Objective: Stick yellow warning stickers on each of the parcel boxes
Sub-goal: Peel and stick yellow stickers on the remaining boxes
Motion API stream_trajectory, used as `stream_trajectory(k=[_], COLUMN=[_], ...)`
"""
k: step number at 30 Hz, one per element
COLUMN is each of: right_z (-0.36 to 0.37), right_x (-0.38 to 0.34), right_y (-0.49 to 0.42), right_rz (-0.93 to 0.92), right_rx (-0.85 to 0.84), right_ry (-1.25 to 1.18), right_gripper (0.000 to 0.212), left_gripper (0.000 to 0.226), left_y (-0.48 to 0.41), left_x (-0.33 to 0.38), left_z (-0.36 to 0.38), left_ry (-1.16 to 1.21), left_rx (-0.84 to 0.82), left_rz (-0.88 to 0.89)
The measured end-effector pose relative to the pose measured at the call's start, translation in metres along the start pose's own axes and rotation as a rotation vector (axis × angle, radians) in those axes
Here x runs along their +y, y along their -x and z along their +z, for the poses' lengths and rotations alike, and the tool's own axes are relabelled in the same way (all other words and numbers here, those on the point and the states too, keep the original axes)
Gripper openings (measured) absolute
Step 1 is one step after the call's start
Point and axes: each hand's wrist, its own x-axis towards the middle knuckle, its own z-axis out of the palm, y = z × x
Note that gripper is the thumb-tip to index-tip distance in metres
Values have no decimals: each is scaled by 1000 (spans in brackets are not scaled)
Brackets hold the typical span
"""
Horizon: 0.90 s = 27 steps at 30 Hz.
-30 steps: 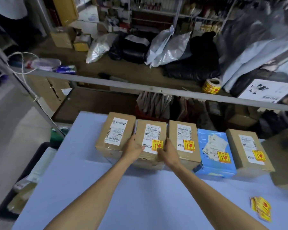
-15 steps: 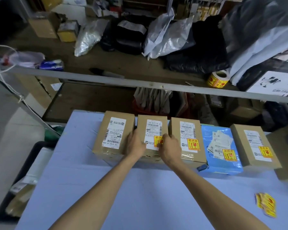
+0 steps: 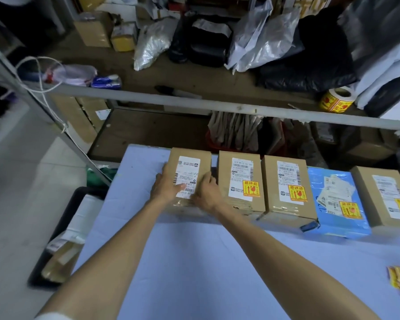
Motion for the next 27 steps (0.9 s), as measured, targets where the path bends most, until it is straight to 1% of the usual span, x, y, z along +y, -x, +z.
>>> stream_trajectory(k=[2,4,7,9,10,12,14,16,21,24,27], right_z=[10,18,29,35,36,37,37,39,32,20,-2], right_x=[-5,-6,-1,6,10,19,30,41,92,135,180], right_y=[3,10,23,34,39,54,74,99,162,203,233], right_rz=[50,38,-7,-12,-14,-46,-89,-129,-122,-85,-41], right_rx=[25,55,49,9,-14,-70,-111,-117,-146,-120,-67], right_ry=[-14,33,81,39,1,-58,-106,-156,-220,-257,-288], right_gripper=[92,95,89,84,82,78,84,85,75,76,79], left_gripper=[78,78,69,59,57,61,71,76,73,73,75], left_y=[4,10,28,48,58,86,116,145,228,277,307], left_x=[-9,-20,-35,-49,-56,-67,-74,-74,-49,-28,2], left_z=[-5,-9,-13,-12,-11,-10,-3,8,44,80,123], left_ry=[27,96,175,266,323,398,437,471,471,509,537], left_rx=[7,-6,-38,-64,-69,-60,-45,-32,-1,-5,-28], left_rz=[-46,-103,-135,-130,-125,-134,-159,-181,-212,-221,-204])
